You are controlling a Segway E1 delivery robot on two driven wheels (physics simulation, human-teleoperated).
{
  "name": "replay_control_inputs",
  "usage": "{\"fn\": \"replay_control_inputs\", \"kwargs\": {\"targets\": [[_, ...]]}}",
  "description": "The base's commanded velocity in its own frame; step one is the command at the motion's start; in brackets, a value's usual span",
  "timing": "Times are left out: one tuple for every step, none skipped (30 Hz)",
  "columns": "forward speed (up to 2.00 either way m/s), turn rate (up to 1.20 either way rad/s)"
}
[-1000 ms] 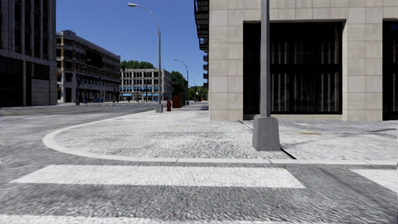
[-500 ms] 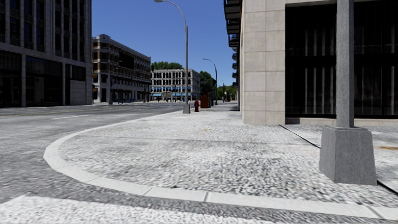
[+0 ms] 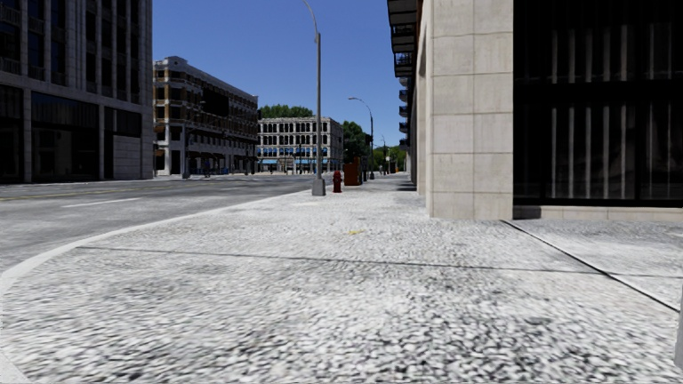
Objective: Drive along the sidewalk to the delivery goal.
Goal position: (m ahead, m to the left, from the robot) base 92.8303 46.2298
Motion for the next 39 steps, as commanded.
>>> {"fn": "replay_control_inputs", "kwargs": {"targets": [[1.48,0.0],[1.48,0.0],[1.48,0.0],[1.48,0.0],[1.48,0.0],[1.48,0.0],[1.48,0.0],[1.48,0.0],[1.48,0.0],[1.48,0.0],[1.48,0.0],[1.48,0.0],[1.48,0.0],[1.48,0.0],[1.48,0.0],[1.48,0.0],[1.48,0.0],[1.48,0.0],[1.48,0.0],[1.48,0.0],[1.48,0.0],[1.48,0.0],[1.48,0.0],[1.48,0.0],[1.48,0.0],[1.48,0.0],[1.48,0.0],[1.48,0.0],[1.48,0.0],[1.48,0.0],[1.48,0.0],[1.48,0.0],[1.48,0.0],[1.48,0.0],[1.48,0.0],[1.48,0.0],[1.48,0.0],[1.48,0.0],[2.0,-0.1]]}}
